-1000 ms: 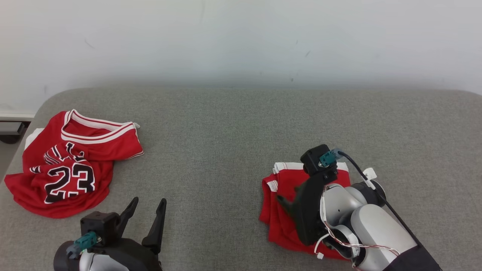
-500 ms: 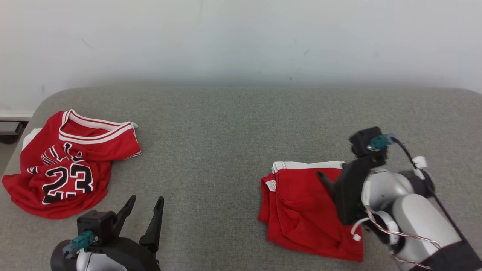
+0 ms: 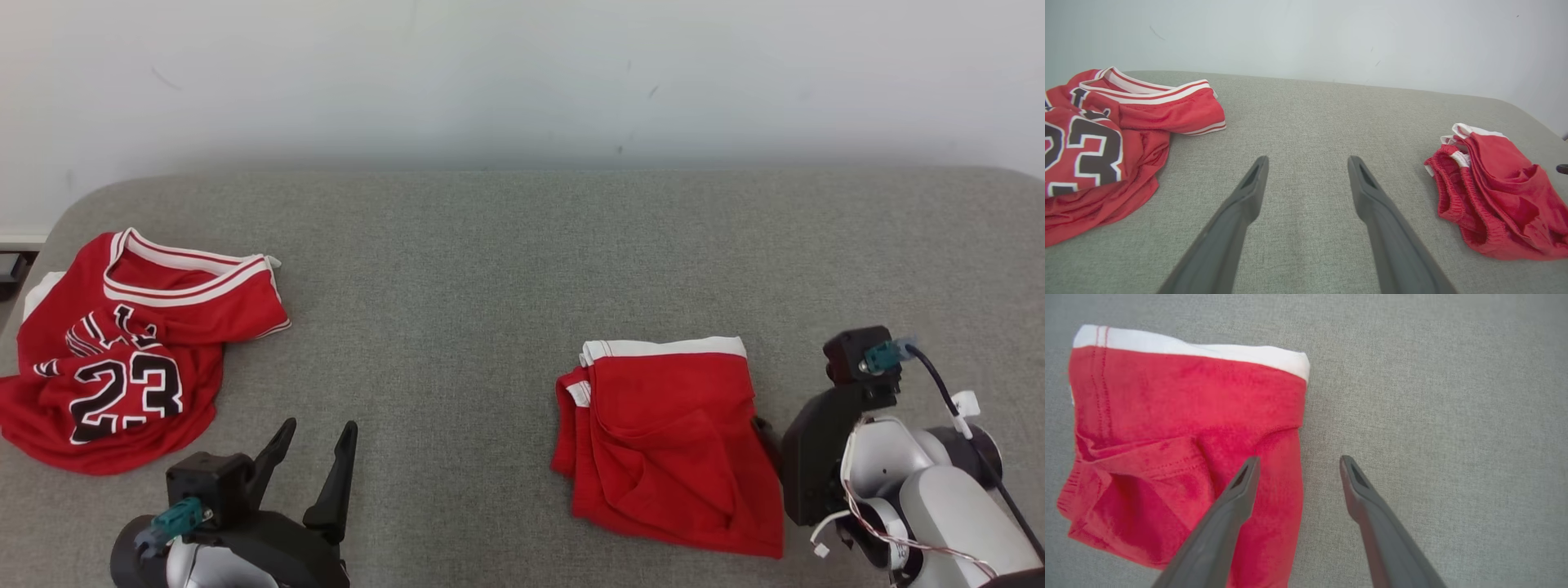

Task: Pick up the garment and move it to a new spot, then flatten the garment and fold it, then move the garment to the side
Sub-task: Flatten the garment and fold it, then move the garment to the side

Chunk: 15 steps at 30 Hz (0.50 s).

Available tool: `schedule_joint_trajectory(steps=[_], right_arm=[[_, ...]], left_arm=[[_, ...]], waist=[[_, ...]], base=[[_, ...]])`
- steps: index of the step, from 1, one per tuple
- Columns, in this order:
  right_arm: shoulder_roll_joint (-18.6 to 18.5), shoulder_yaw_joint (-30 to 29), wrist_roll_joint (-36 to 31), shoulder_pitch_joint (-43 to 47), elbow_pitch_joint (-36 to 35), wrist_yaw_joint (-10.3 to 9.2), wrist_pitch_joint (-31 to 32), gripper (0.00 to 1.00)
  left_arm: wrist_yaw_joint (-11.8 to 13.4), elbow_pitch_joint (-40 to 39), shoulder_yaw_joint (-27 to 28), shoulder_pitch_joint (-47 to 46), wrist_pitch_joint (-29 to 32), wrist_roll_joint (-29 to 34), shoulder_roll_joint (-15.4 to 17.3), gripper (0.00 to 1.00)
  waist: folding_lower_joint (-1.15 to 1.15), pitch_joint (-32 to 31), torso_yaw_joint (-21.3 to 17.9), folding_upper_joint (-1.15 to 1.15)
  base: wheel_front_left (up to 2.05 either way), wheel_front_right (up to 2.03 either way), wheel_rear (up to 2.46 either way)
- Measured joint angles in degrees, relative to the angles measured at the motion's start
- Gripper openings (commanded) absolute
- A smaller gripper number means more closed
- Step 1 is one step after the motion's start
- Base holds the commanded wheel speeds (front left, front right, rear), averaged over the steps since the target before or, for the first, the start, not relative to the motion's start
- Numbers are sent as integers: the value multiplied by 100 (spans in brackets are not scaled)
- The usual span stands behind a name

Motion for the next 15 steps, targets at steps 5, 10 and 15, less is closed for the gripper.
schedule_joint_trajectory(steps=[5, 10, 15], right_arm=[[48, -121, 63, 125, 216, -43, -94, 100], [143, -207, 149, 120, 398, -45, -205, 100], [222, -276, 198, 85, 608, -49, -331, 100]], left_arm=[[0, -1, -11, -8, 9, 32, 0, 100], [0, -3, -11, -20, 51, 37, 3, 100], [-1, -29, -21, -94, 52, 38, 1, 100]], waist=[[0, 48, 20, 0], [0, 106, 46, 0], [0, 181, 83, 0]], base=[[0, 0, 0], [0, 0, 0], [0, 0, 0]])
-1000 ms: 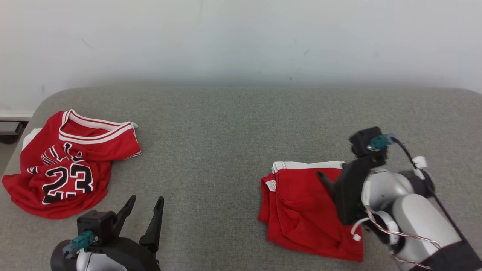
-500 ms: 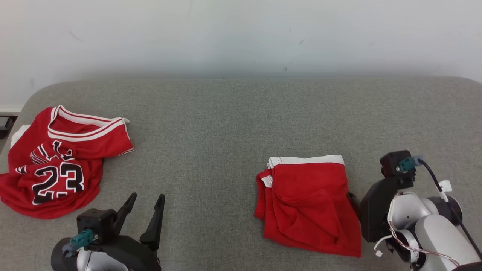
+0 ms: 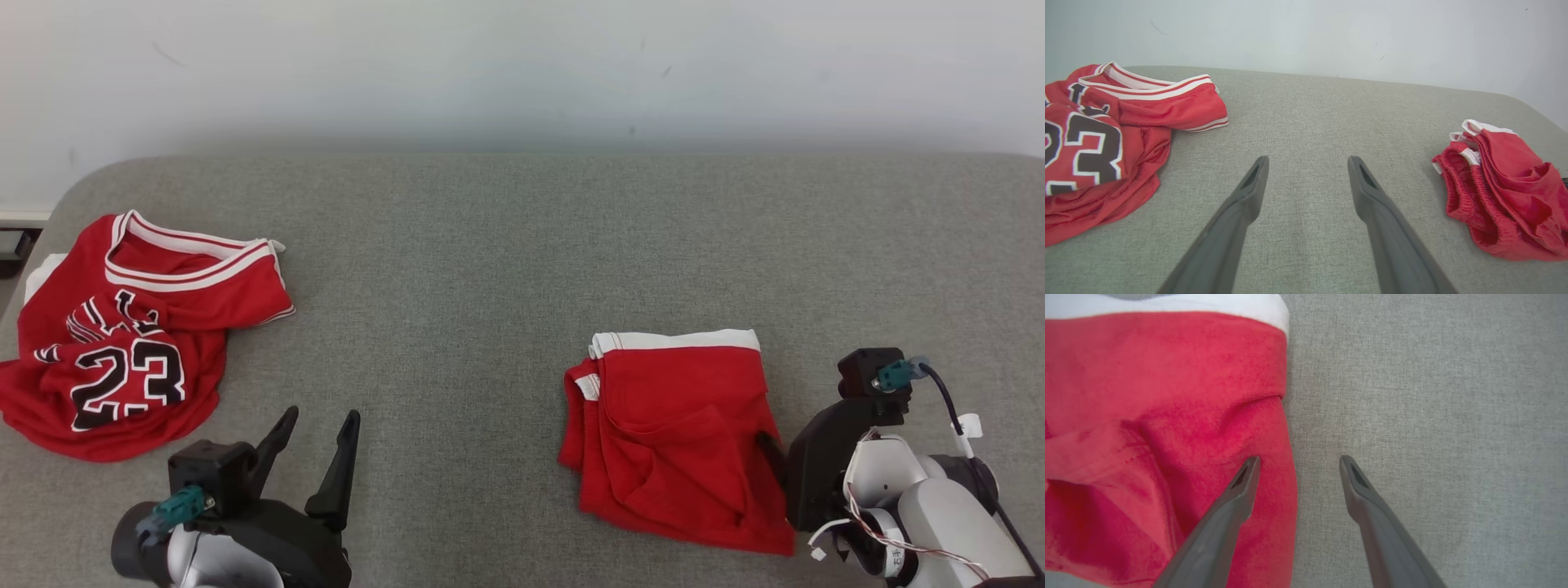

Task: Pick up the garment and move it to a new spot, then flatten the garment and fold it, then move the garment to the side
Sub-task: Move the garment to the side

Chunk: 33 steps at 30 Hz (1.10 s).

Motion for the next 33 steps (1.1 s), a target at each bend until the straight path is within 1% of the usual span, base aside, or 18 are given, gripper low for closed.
schedule_joint_trajectory(steps=[5, 15, 16, 18, 19, 20, 21, 22, 23, 30, 33], right_arm=[[169, -46, 162, -108, 259, 0, -142, 100], [253, -114, 215, -307, 735, 8, -314, 100], [257, -122, 233, -341, 790, 8, -315, 95], [263, -144, 285, -370, 878, 8, -316, 49], [272, -162, 305, -371, 914, 8, -318, 37], [275, -160, 305, -382, 958, 8, -316, 31], [278, -159, 305, -414, 1017, 8, -316, 22], [285, -164, 307, -454, 1058, 8, -316, 6], [298, -177, 313, -475, 1078, 8, -316, 0], [304, -171, 336, -485, 1221, 16, -426, 0], [232, -151, 181, -495, 1167, 15, -512, 0]], left_arm=[[-2, 0, -3, -53, 1, 0, -1, 100], [-2, 18, -25, -58, 7, 9, -4, 100], [-2, 23, -31, -60, 7, 9, -8, 100], [-2, 37, -38, -66, 7, 9, -15, 100], [-2, 49, -43, -74, 7, 9, -20, 100], [-2, 60, -47, -81, 7, 9, -27, 100], [-2, 68, -58, -93, 7, 9, -32, 100], [-3, 74, -67, -114, 7, 9, -34, 100], [-3, 77, -69, -138, 7, 9, -36, 100], [-10, 169, -111, -154, 7, 8, -76, 100], [-10, 231, -126, -144, 5, 8, -101, 100]], waist=[[0, 45, 30, 0], [0, 106, 97, 0], [0, 107, 103, 0], [0, 107, 114, 0], [0, 105, 118, 0], [0, 102, 122, 0], [0, 97, 127, 0], [0, 91, 131, 0], [0, 85, 135, 0], [0, -24, 160, 0], [0, -93, 171, 0]], base=[[0, 0, 0], [0, 0, 0], [0, 0, 0], [0, 0, 0], [0, 0, 0], [0, 0, 0], [0, 0, 0], [0, 0, 0], [0, 0, 0], [0, 0, 0], [0, 0, 0]])
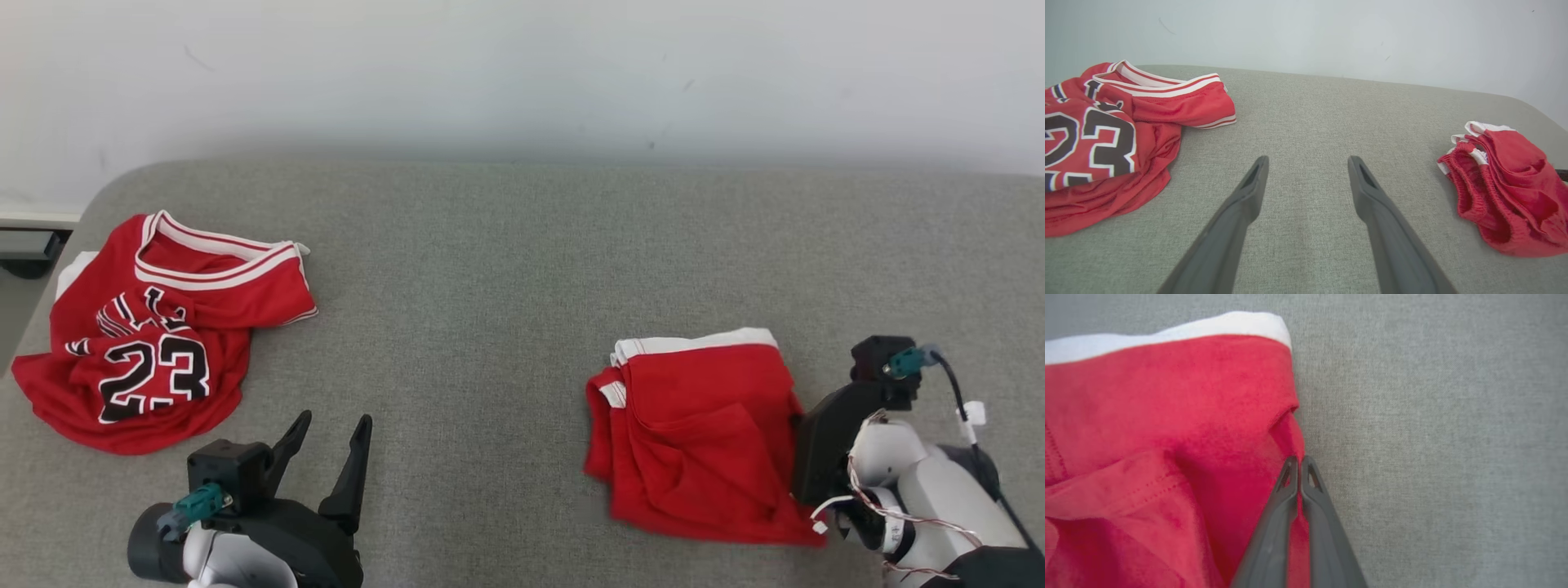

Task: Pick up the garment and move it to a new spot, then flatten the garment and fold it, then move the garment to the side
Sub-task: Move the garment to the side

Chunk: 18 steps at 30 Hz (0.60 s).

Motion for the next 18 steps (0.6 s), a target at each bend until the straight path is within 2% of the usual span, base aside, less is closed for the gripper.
schedule_joint_trajectory(steps=[12, 18], right_arm=[[-561, -13, -450, 42, -1010, -16, 49, 0], [-891, -341, -658, 400, -1452, -60, 175, 0]], left_arm=[[0, 94, -38, 253, -18, -22, -55, 100], [-45, 85, -125, 258, -43, -27, -120, 100]], waist=[[-1, -353, -7, 0], [-1, -463, 33, 0]], base=[[0, 0, 0], [0, 0, 0]])
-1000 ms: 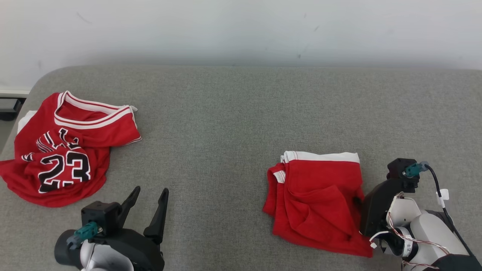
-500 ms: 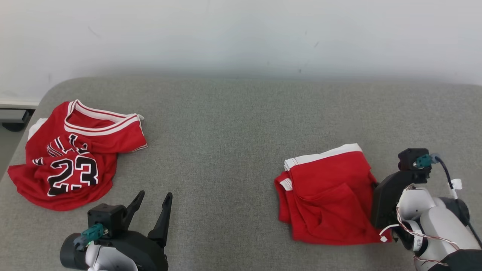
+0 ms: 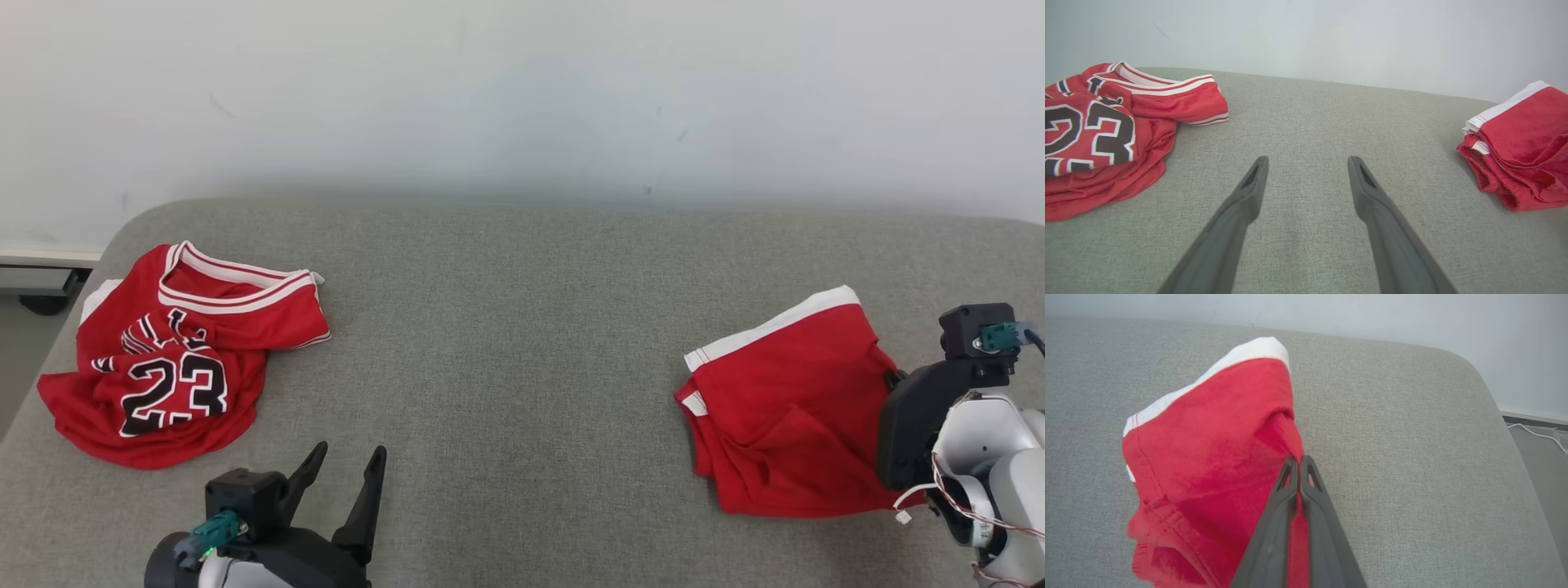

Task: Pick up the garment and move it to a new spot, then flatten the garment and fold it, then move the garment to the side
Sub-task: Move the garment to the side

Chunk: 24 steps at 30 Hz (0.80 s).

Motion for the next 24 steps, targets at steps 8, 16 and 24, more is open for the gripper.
schedule_joint_trajectory(steps=[8, 16, 24], right_arm=[[-219, -428, -207, 88, -413, -4, 308, 0], [-360, -824, -538, -181, -359, -5, 477, 0], [-408, -1077, -638, -242, -35, -5, 639, 0]], left_arm=[[2, -56, 113, 126, -25, -26, 75, 100], [2, -120, 131, 103, -25, -25, 83, 100], [2, -160, 111, 42, -24, -25, 74, 100]], waist=[[0, 19, -8, 0], [1, 152, -25, 0], [1, 266, -15, 0]], base=[[0, 0, 0], [0, 0, 0], [0, 0, 0]])
